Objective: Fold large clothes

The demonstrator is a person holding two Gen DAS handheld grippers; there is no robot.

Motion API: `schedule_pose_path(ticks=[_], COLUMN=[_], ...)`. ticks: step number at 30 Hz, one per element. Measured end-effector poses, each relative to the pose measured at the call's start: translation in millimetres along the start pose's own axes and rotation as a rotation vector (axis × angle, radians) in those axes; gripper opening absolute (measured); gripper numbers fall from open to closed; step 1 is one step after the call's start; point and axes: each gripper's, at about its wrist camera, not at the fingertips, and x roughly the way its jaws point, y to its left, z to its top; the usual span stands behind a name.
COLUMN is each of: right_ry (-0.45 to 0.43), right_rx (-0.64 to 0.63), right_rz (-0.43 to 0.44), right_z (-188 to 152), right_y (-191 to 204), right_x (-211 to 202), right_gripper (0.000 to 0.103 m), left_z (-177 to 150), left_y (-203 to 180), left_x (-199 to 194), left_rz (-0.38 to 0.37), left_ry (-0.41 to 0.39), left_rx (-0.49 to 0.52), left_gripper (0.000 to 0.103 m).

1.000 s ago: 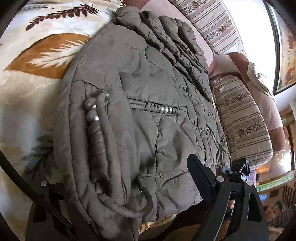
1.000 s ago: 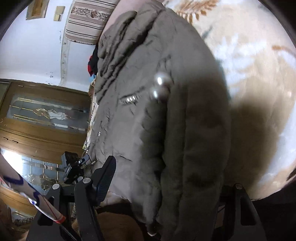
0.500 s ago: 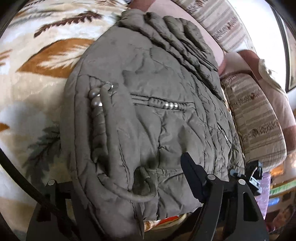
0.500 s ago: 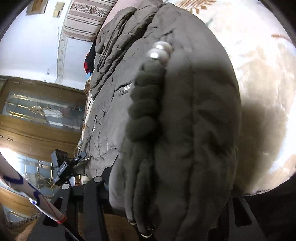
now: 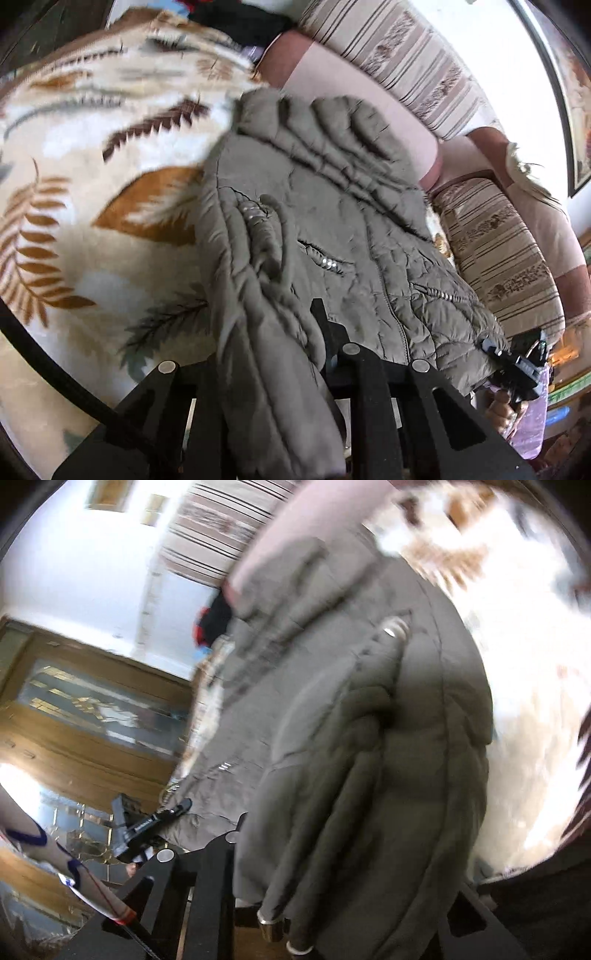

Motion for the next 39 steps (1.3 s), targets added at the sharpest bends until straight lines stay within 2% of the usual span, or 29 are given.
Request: schedule_pose_path(ticks=[5,7,10,12,17,22,25,28,31,35,39], right_ry=[-0.024,-0.002,0.042,0.050,0.033,-0.038,-0.104,-0.150,-0.152,-0.144,-0.103], right_rx=[-0.072,-0.090,-0.027,-0.009,-0.065,-0.135,-0.129,-0.107,-0.047,-0.002,-0.017], right_rz=[0.059,0.029,-0.009,-0.024,-0.039,-0.095,-0.138,-0.228,-0.299,-0.399,-0.508], right_z=[-9,-13,-11,-6,28,102,162,226,272,321,339], right_y=[15,15,2,-1,19,51,68,73,67,53,30], right_x=[-33,-28,-6,2,0,15,33,61,92,133,174], right_gripper=[0.022,0.022,0.022,0.022,0.022,0.022,0.022,0.022,0.023,0.026,0.026], left_z=[-15,-17,-16,-13,32,124,188,242,281,312,314], left_y=[-12,-8,5,4,-8,-39,-57,-61,-55,-42,-30], left_x=[-26,-21,-3,1,-3,18,46,83,123,178,221], left_rz=[-0.007,0.014,0.047,0.037,-0.003,0.042,0.122,0.197,0.274,0.382,0.446], left_ry=[-0.032,-0.022,0.020,0.019,-0.021,-0.072,-0.097,-0.082,-0.048,-0.004,0.012], left_rx=[0.080,0.083,0.039,0.030,0.041,0.085,0.119,0.093,0.077,0.090,0.093], left_gripper=[0.017,0.017,0.017,0.017,0.018,0.018,0.018,0.018,0.019,0.020,0.021])
